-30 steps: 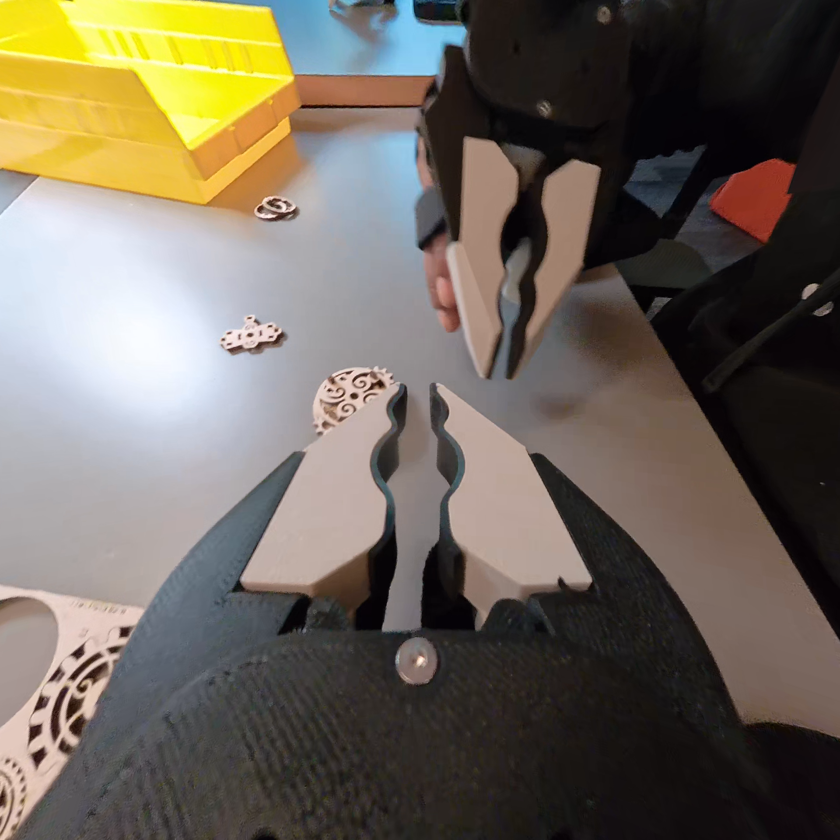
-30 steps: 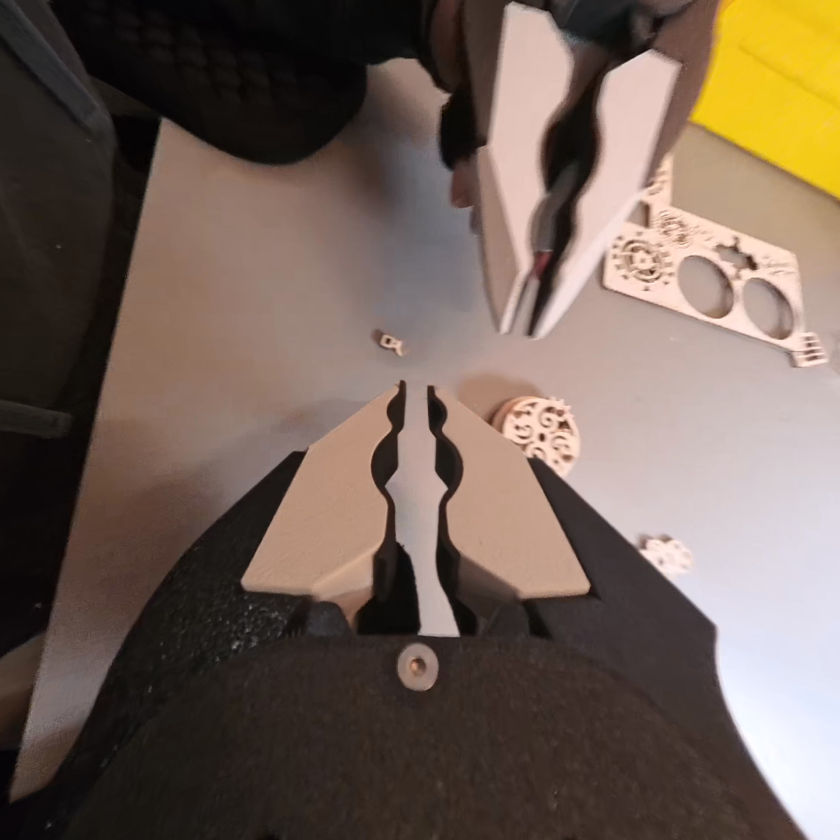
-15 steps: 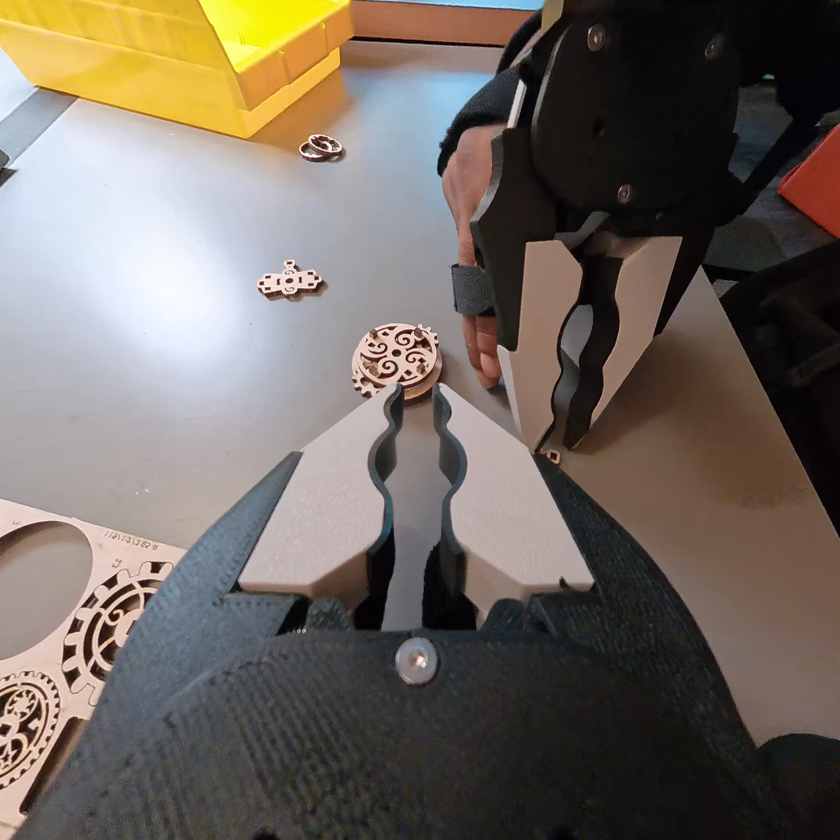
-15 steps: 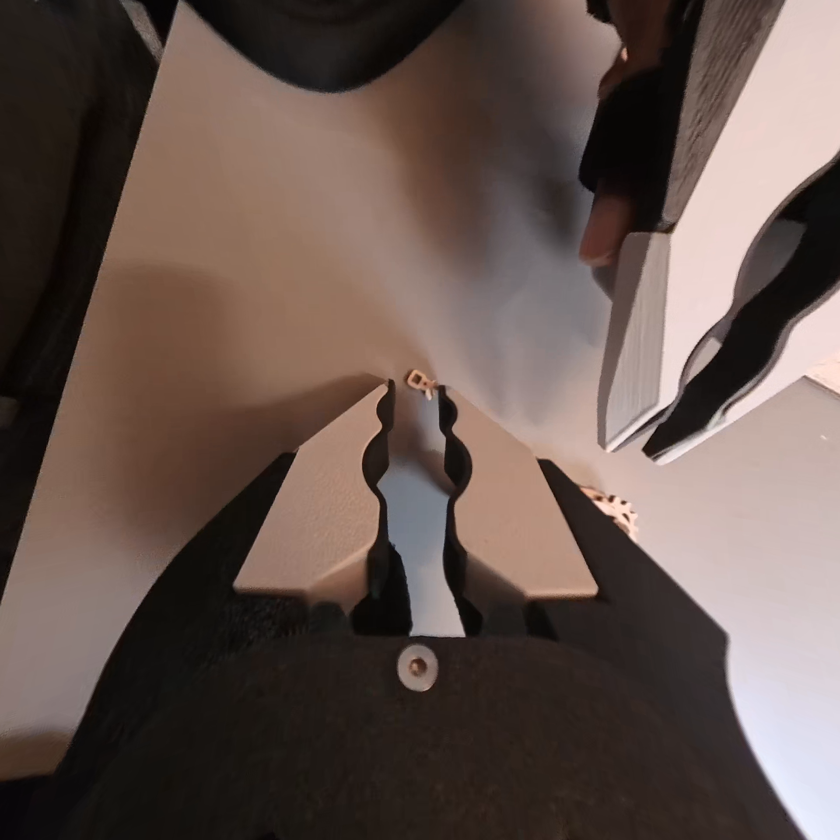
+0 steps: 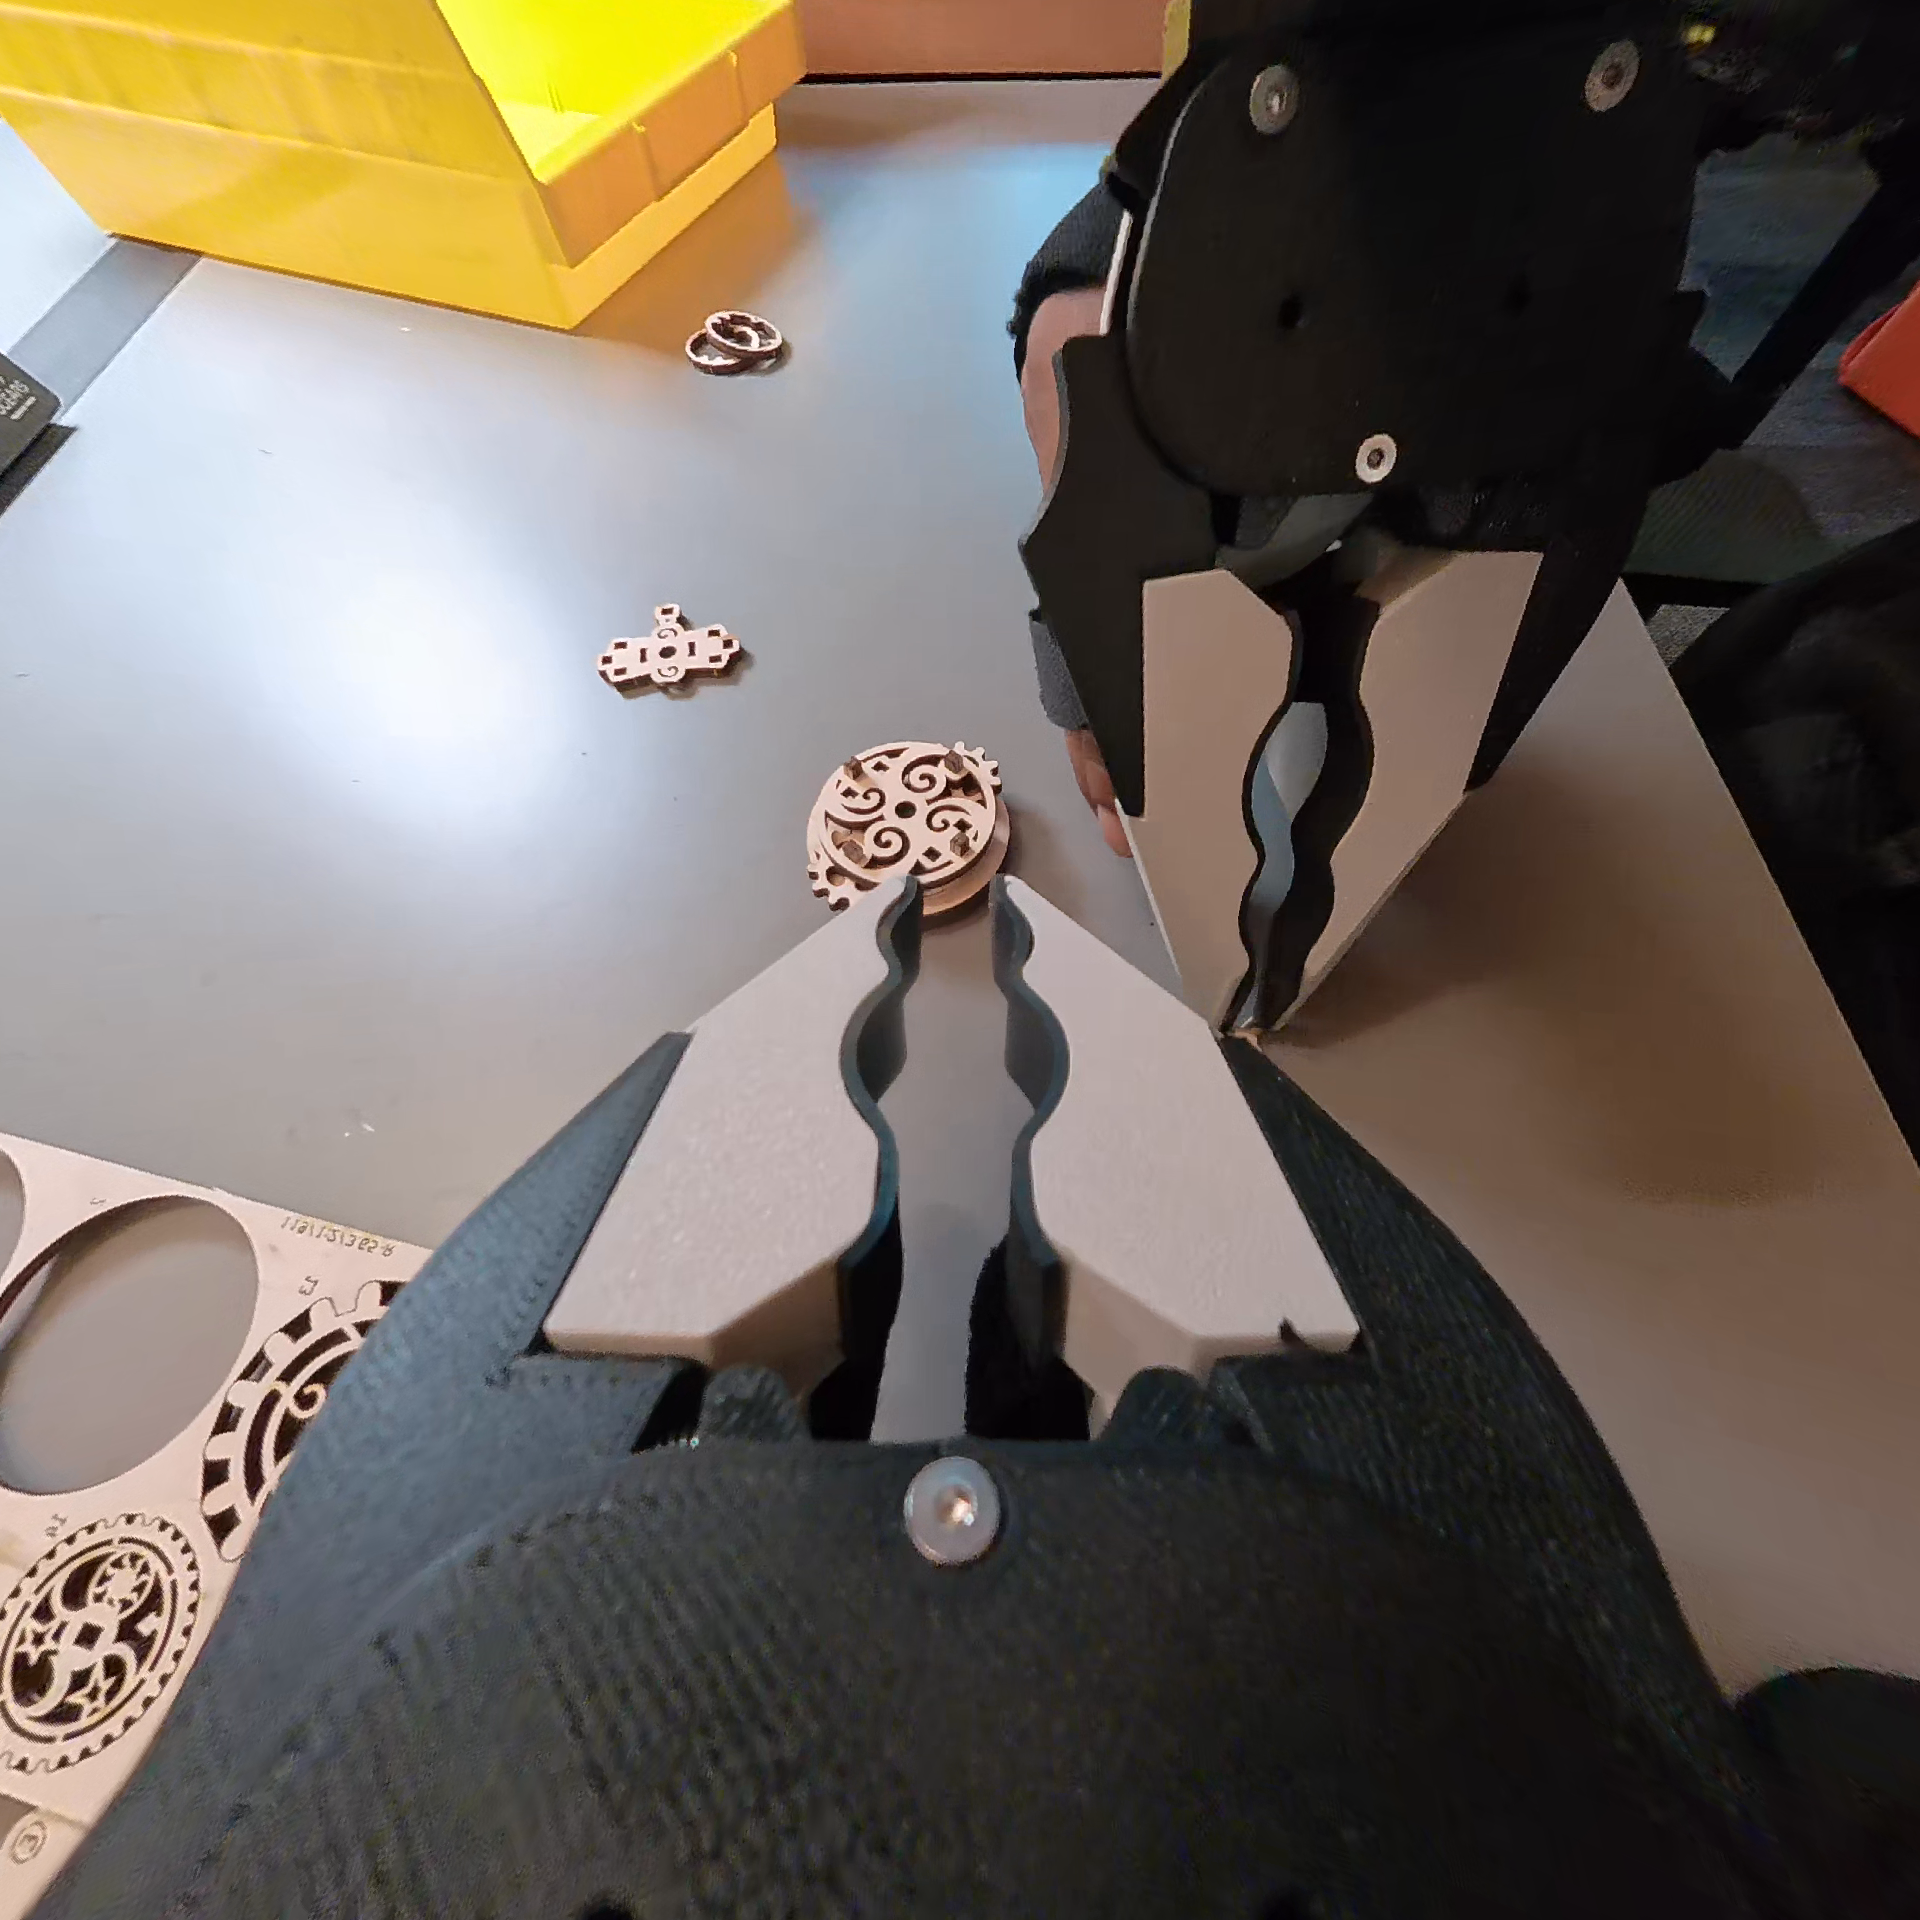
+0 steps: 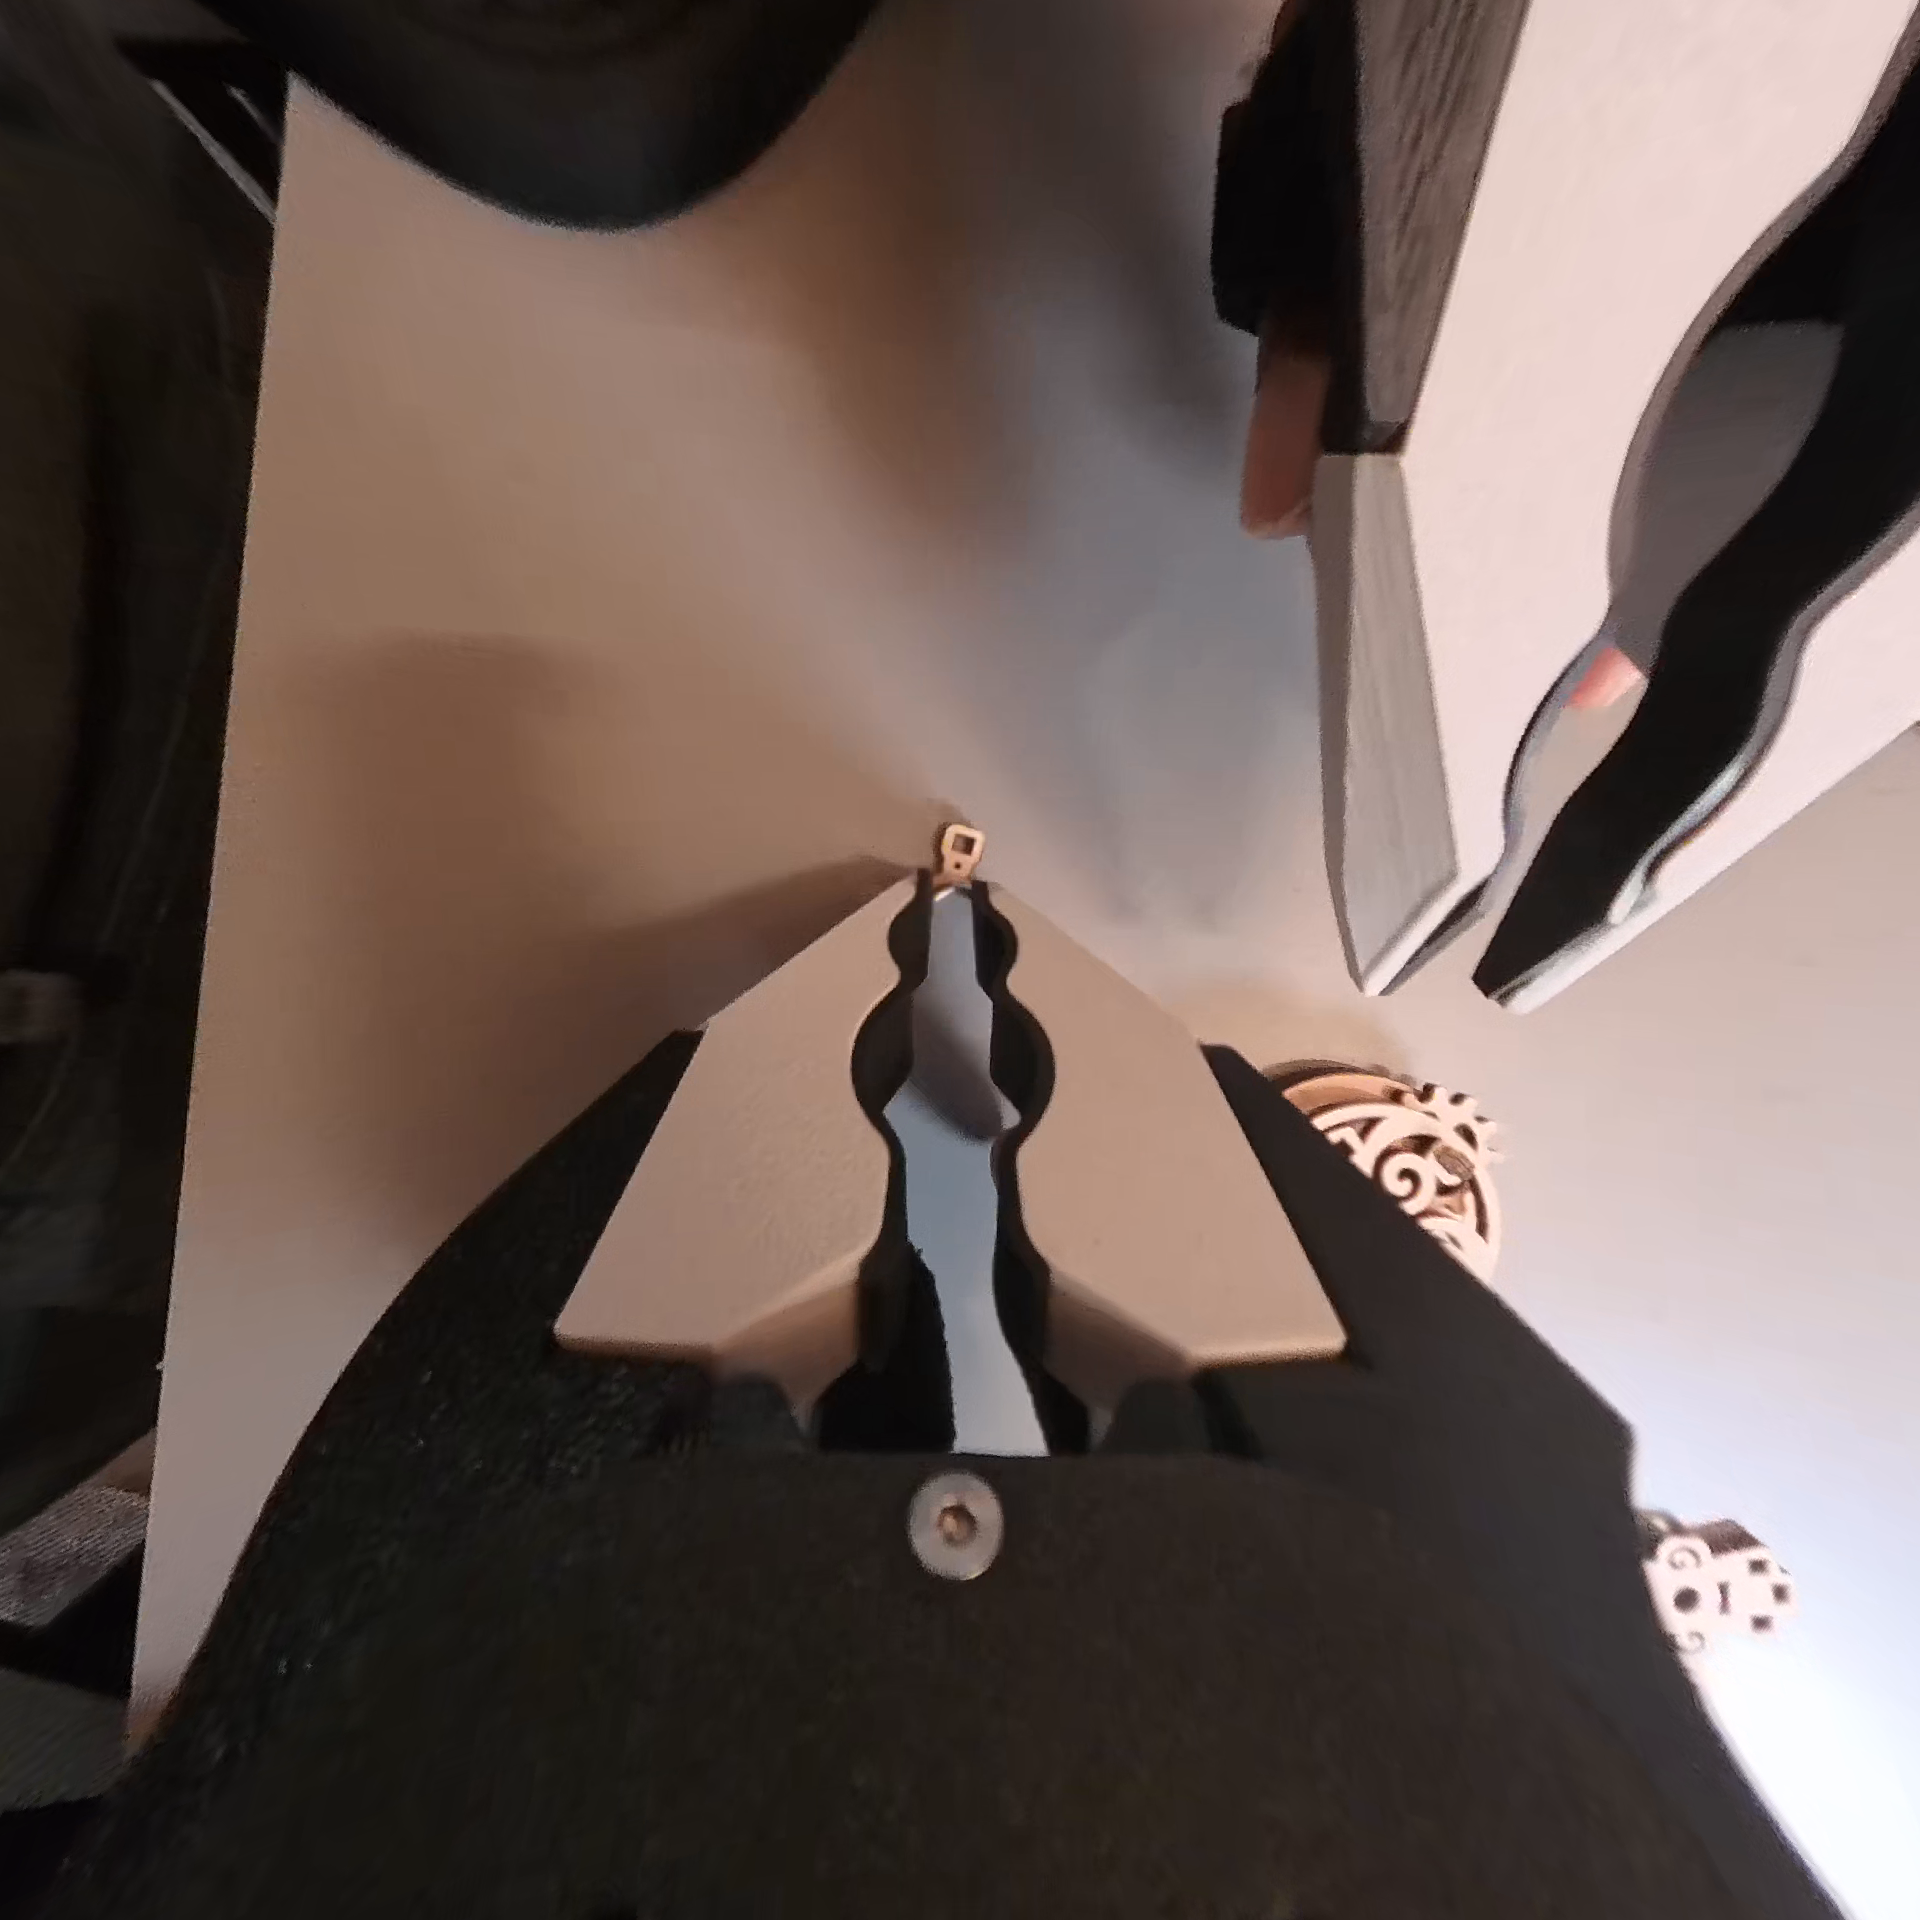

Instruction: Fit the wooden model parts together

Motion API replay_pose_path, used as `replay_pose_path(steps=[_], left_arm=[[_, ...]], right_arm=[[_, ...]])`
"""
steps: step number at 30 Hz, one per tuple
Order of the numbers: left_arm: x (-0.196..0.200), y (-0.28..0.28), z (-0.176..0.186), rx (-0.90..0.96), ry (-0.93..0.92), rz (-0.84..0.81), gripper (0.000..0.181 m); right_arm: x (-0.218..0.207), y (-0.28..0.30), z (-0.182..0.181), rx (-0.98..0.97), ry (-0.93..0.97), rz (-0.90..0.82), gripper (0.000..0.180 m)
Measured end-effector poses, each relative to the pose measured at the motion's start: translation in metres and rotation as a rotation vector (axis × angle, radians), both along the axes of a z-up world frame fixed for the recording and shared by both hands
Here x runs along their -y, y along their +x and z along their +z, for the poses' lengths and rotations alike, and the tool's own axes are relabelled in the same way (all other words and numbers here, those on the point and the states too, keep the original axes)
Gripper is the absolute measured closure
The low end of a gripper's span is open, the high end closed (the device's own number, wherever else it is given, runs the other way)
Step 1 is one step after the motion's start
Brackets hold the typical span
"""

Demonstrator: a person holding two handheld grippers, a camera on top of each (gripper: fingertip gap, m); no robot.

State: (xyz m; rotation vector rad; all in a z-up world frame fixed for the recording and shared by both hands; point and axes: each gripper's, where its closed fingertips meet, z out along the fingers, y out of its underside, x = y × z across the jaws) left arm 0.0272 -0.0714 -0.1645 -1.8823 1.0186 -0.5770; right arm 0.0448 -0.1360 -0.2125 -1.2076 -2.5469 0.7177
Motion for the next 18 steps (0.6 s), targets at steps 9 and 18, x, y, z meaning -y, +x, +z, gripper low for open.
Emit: replay_pose_path(steps=[9, 18], left_arm=[[0.010, 0.005, 0.001, 0.001, -0.024, -0.056, 0.167], [0.006, -0.002, -0.004, -0.014, -0.033, -0.030, 0.168]], right_arm=[[-0.013, 0.009, 0.011, -0.037, 0.000, -0.091, 0.178], [-0.004, 0.001, 0.004, 0.025, -0.070, -0.224, 0.166]])
